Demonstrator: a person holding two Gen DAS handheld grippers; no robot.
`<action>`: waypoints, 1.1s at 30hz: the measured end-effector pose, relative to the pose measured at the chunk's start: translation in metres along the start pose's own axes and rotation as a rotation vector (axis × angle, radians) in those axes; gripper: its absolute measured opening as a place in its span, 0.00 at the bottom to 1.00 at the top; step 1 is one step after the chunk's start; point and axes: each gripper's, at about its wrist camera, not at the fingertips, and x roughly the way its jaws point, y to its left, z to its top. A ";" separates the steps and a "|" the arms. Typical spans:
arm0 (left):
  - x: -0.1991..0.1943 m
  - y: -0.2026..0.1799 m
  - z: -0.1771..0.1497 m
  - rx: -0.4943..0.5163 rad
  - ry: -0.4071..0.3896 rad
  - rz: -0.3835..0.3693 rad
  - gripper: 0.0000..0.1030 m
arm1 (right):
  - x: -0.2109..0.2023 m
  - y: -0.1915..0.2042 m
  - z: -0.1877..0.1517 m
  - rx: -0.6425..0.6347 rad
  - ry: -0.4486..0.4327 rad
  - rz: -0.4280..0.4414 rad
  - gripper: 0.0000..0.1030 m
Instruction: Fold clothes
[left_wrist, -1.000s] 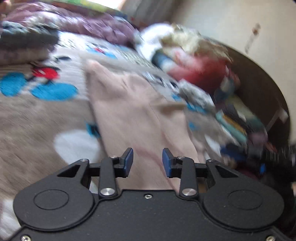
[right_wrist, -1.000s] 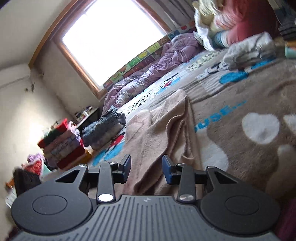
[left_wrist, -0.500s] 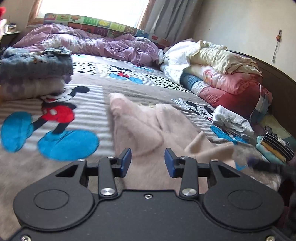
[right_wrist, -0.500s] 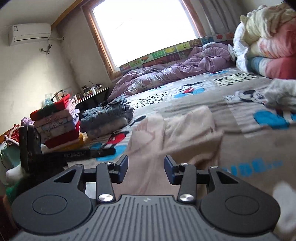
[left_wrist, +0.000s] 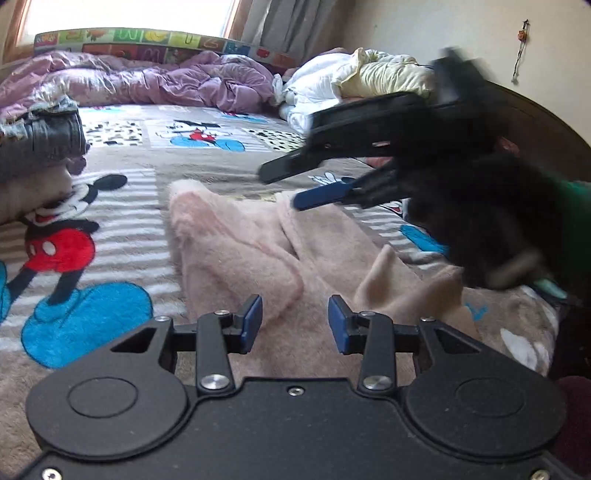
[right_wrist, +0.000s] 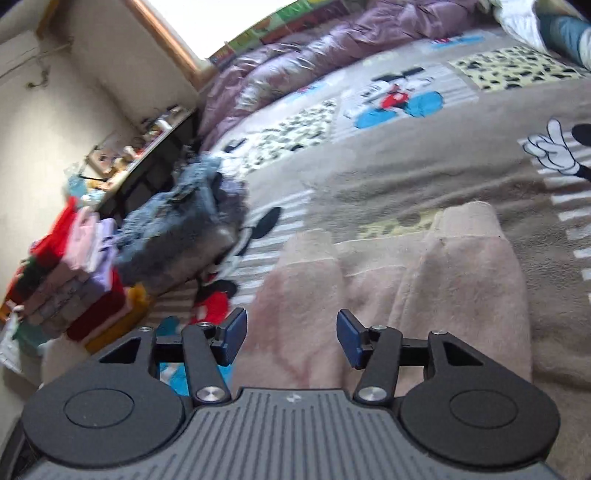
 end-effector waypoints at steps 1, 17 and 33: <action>0.000 0.001 -0.001 -0.003 0.008 -0.001 0.36 | 0.009 -0.005 0.002 0.018 0.005 -0.005 0.53; 0.009 0.008 -0.008 -0.035 0.071 -0.027 0.36 | 0.075 -0.051 0.018 0.205 0.072 0.121 0.46; 0.010 0.012 -0.011 -0.094 0.096 -0.069 0.37 | 0.045 -0.014 0.015 -0.096 -0.055 -0.063 0.10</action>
